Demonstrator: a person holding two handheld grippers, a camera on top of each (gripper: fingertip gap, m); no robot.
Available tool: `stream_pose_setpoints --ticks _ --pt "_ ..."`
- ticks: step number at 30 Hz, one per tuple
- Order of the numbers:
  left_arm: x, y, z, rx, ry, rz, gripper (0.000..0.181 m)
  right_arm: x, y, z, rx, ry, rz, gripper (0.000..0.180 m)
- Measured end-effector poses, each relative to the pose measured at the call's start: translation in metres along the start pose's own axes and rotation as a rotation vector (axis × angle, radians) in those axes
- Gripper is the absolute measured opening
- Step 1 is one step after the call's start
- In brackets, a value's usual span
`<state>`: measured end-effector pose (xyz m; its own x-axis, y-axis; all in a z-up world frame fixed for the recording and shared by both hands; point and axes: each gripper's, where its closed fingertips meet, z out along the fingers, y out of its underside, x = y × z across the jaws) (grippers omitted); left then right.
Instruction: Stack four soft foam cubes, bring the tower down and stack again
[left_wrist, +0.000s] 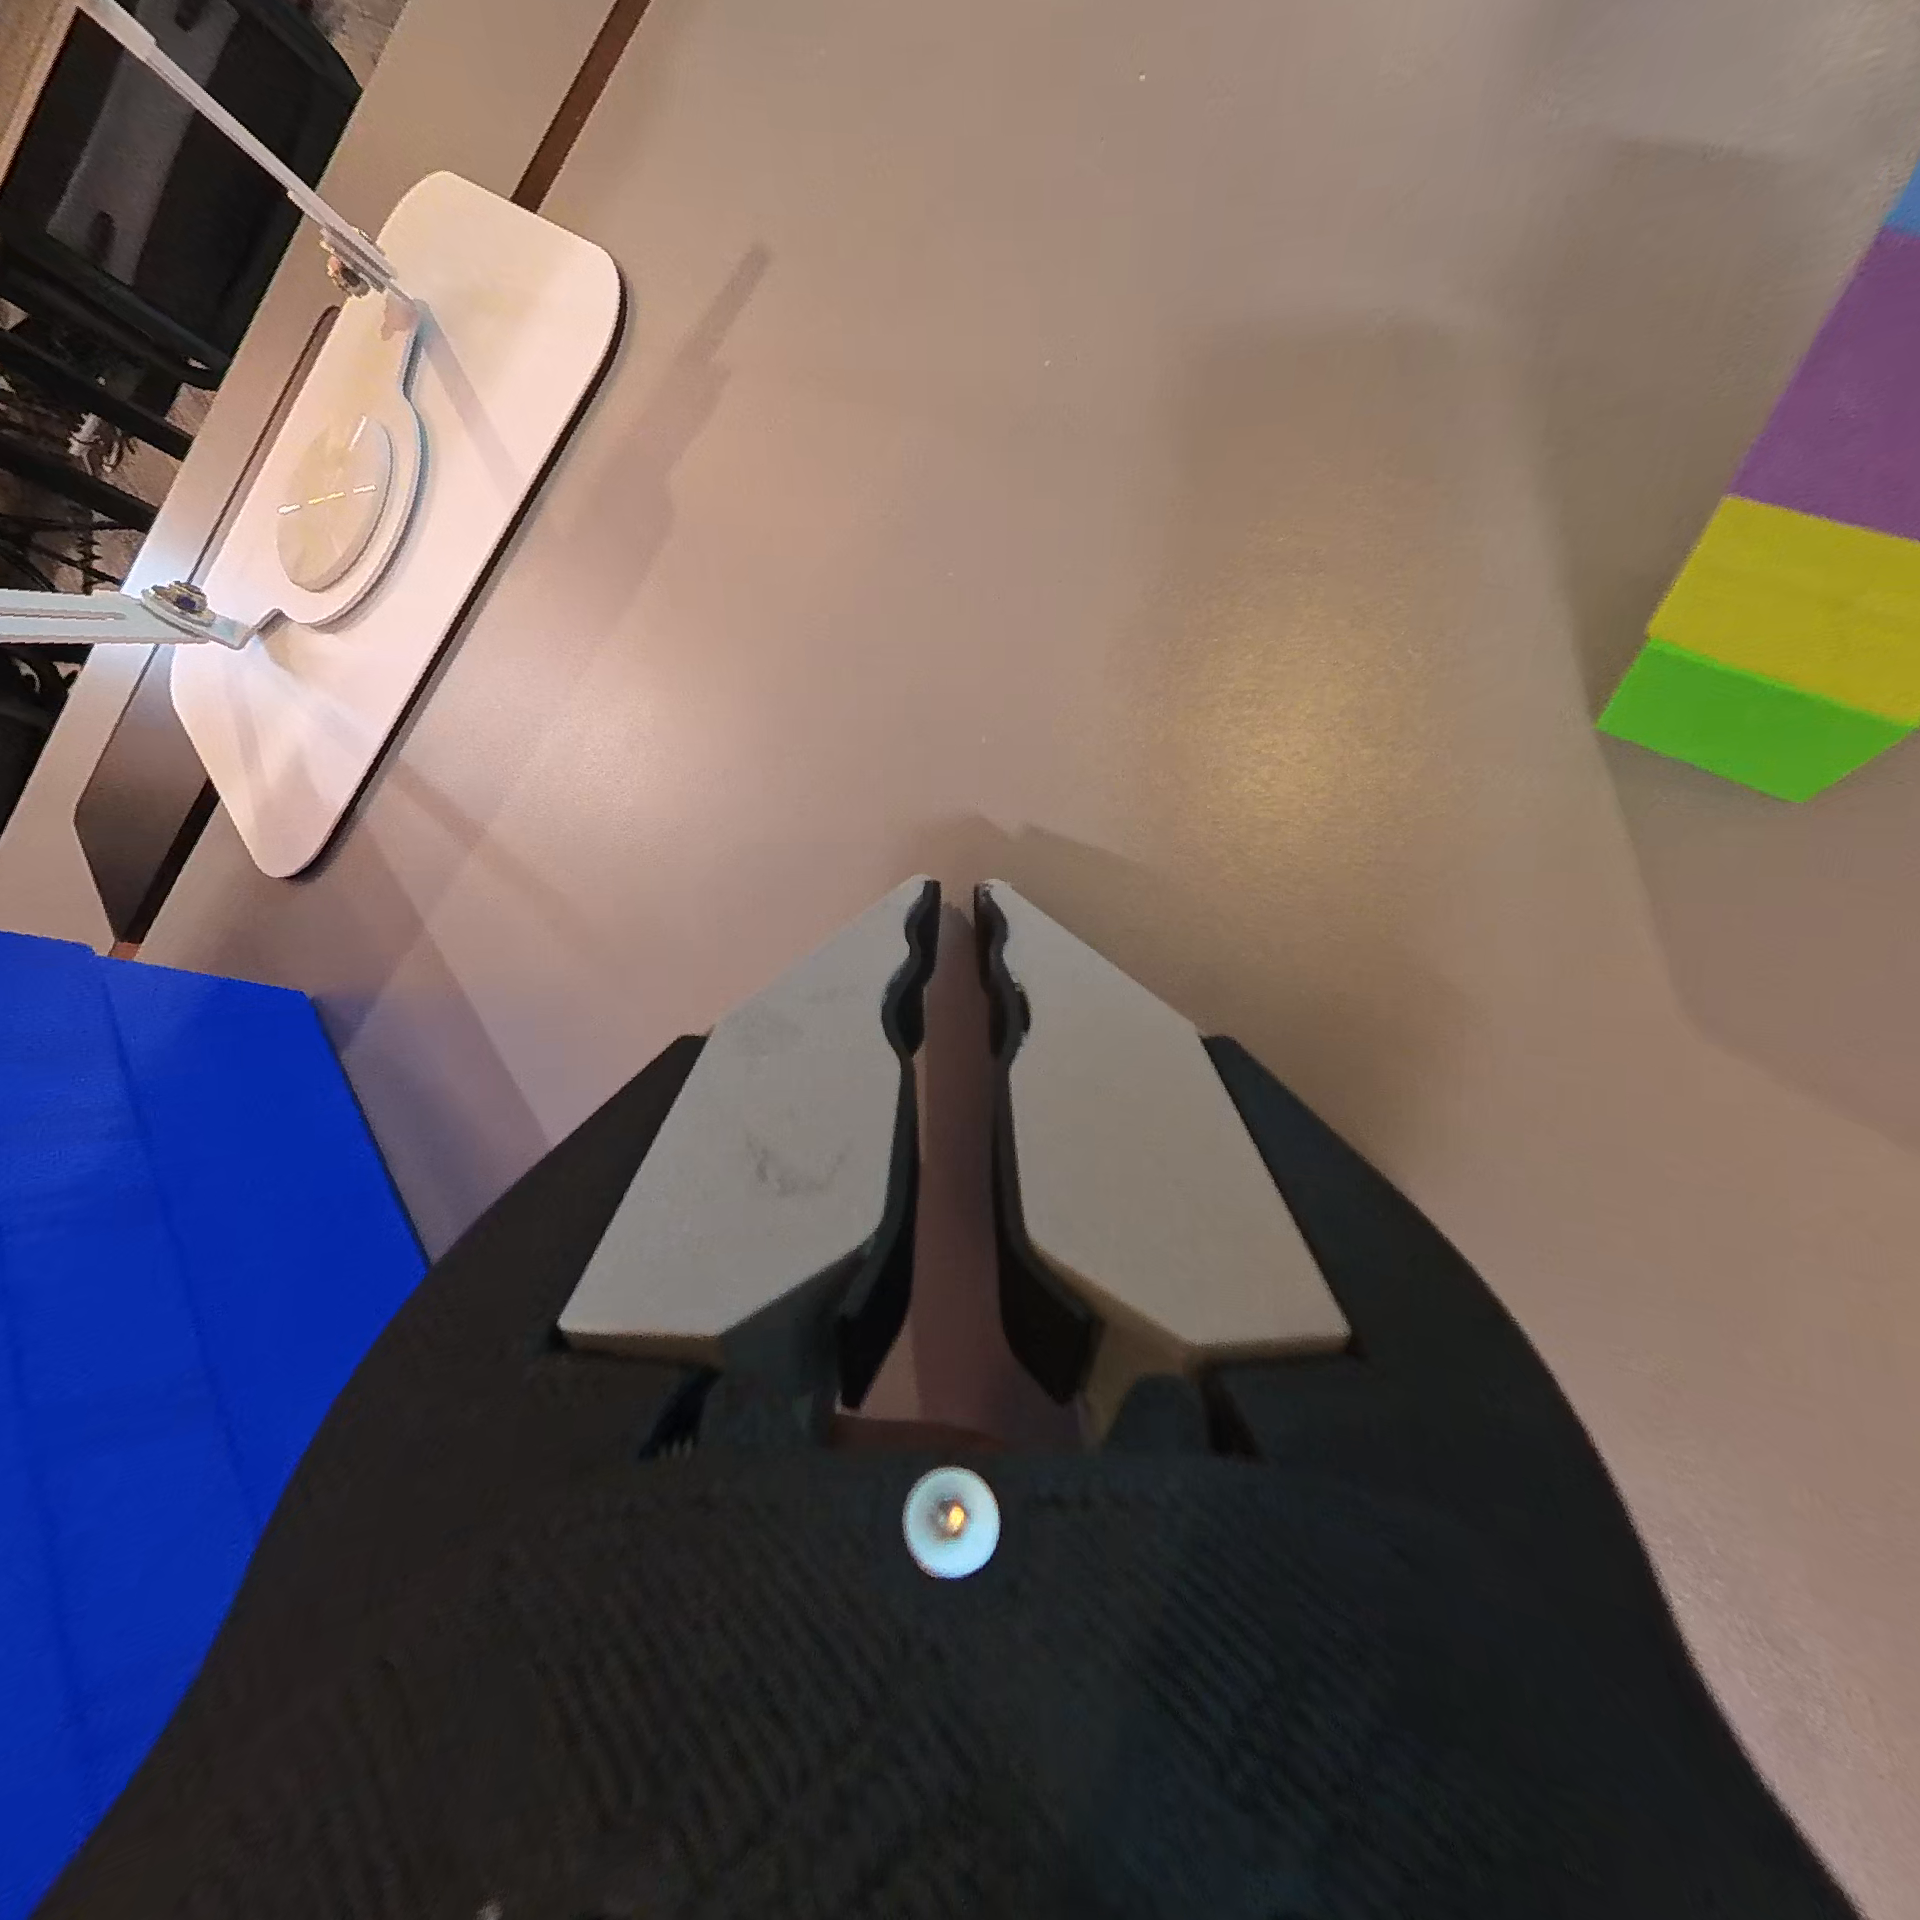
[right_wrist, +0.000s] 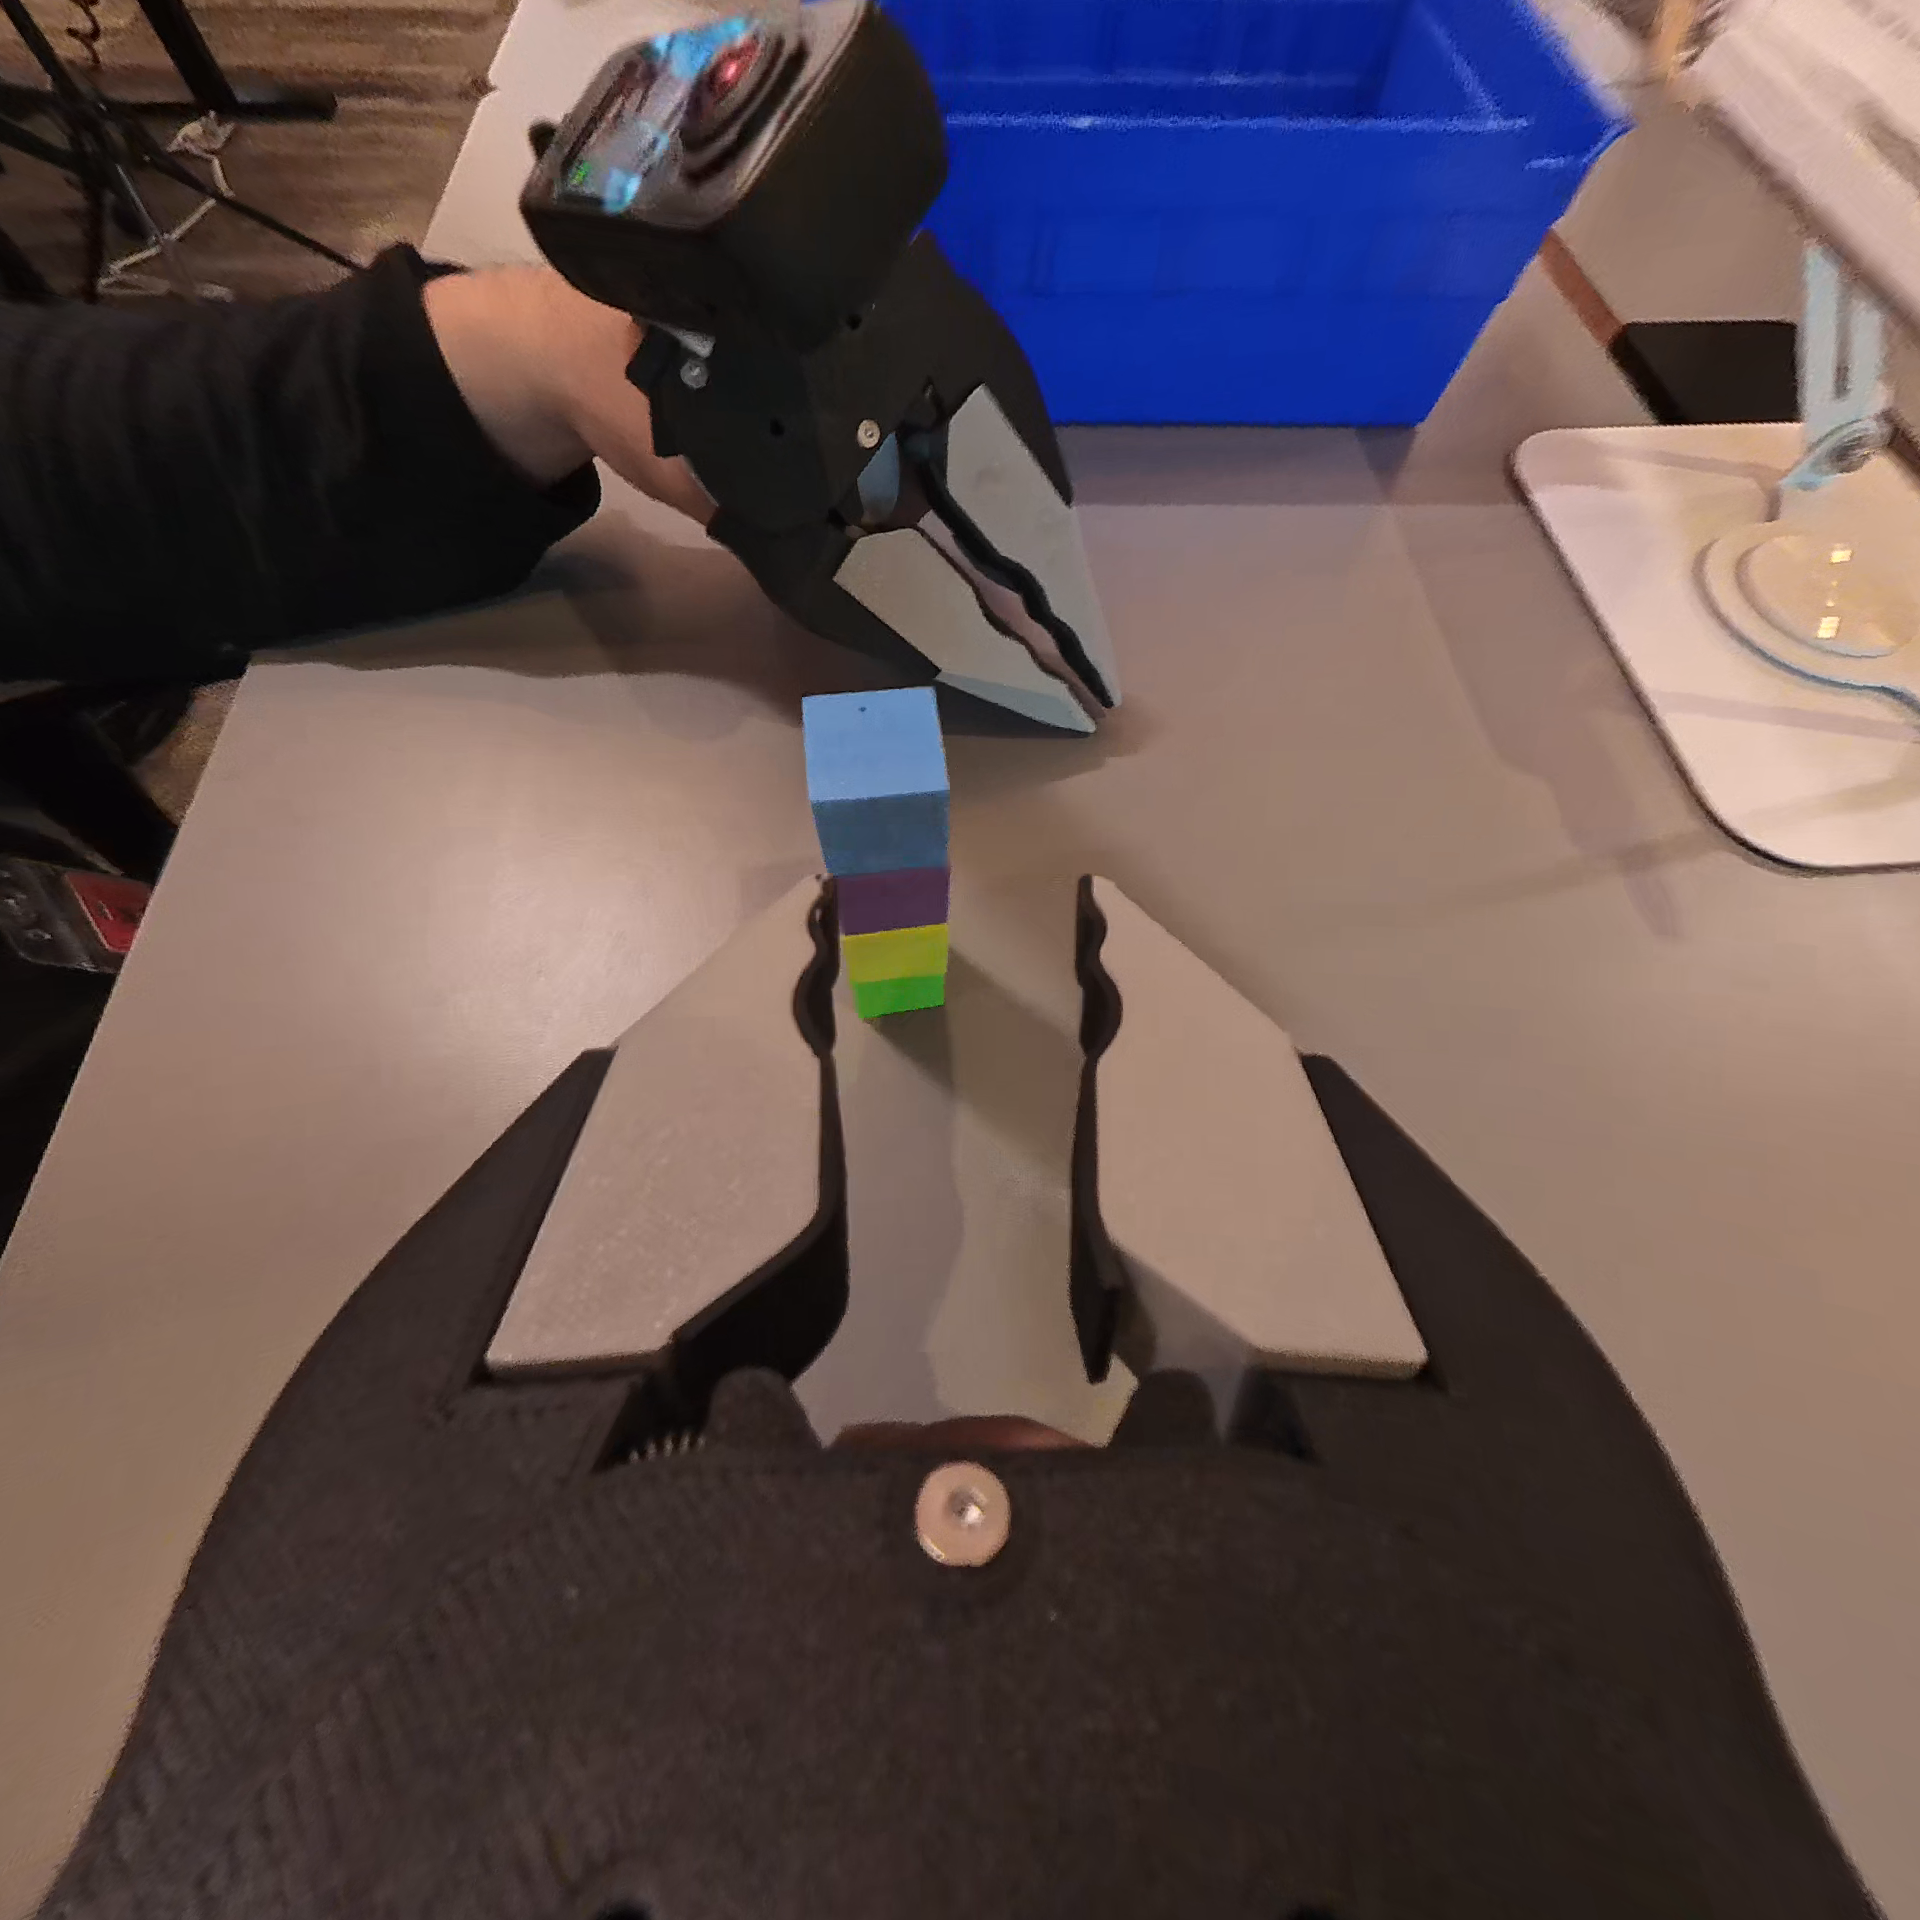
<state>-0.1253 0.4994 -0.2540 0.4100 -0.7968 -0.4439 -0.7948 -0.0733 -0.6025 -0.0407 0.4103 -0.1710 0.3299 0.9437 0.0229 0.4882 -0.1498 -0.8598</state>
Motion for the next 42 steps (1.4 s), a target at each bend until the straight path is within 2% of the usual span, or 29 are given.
stream_pose_setpoints --ticks 4,7,12,17,20,23,26,35,42 --pt "-0.003 0.001 0.001 -0.007 -0.021 0.007 0.004 0.013 -0.019 -0.025 0.116 0.086 -0.016 0.033" --pt "-0.002 0.001 0.001 -0.006 -0.016 -0.009 0.002 -0.009 -0.030 -0.031 0.181 -0.004 -0.097 0.000" --pt "-0.001 -0.001 0.001 0.008 0.010 -0.058 0.002 -0.054 -0.018 -0.012 0.086 -0.146 -0.280 0.000" --pt "-0.003 0.001 0.002 -0.003 -0.010 -0.043 0.002 -0.076 0.010 0.022 -0.083 -0.229 -0.318 0.000" --pt "-0.003 0.001 0.002 -0.005 -0.017 -0.031 0.002 -0.075 0.034 0.044 -0.211 -0.220 -0.332 0.000" --pt "-0.004 0.002 0.002 -0.007 -0.016 -0.034 0.002 -0.054 0.050 0.061 -0.317 -0.095 -0.343 0.000" --pt "-0.004 0.002 0.001 -0.010 -0.020 -0.030 0.002 -0.021 0.047 0.064 -0.328 0.078 -0.315 0.000" --pt "-0.006 0.003 0.001 -0.013 -0.024 -0.038 0.002 0.007 0.007 0.038 -0.108 0.216 -0.255 0.002" --pt "-0.009 0.006 0.000 -0.021 -0.034 -0.044 0.003 0.051 0.015 0.015 -0.076 0.366 -0.078 0.001"
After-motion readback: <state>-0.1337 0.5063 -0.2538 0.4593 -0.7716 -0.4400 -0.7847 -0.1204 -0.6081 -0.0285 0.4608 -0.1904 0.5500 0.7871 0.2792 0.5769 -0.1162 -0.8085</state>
